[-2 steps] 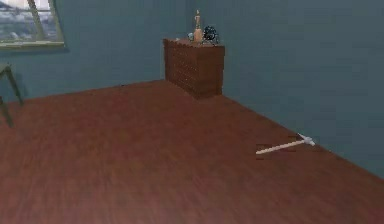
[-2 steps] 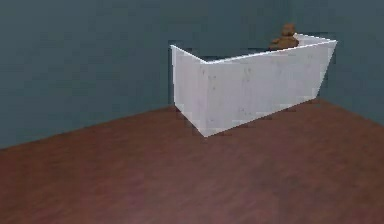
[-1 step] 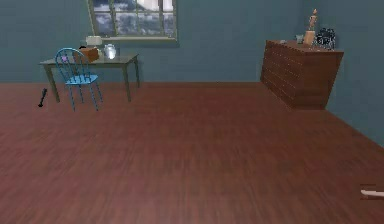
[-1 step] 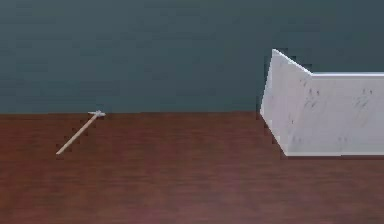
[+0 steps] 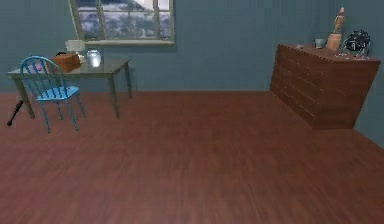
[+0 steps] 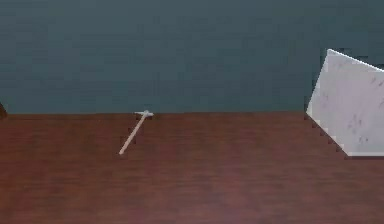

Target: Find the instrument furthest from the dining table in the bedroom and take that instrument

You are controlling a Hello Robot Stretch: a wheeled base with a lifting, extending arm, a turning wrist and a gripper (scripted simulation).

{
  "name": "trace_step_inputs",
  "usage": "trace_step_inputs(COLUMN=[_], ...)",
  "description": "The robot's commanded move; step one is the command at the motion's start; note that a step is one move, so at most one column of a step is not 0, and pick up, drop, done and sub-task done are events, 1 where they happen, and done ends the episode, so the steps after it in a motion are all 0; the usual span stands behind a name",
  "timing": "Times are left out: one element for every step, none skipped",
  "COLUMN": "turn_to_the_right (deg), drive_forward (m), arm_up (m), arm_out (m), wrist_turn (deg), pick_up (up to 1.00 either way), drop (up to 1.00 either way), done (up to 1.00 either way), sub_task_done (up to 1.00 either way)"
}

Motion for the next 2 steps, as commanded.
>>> trace_step_inputs(turn_to_the_right=[-15.0,0.0], drive_forward=[0.00,1.00], arm_up=[0.00,0.00], arm_out=[0.00,0.00], wrist_turn=[0.0,0.0], pick_up=[0.00,0.00], drop=[0.00,0.00], done=[0.00,0.00], sub_task_done=[0.00,0.00])
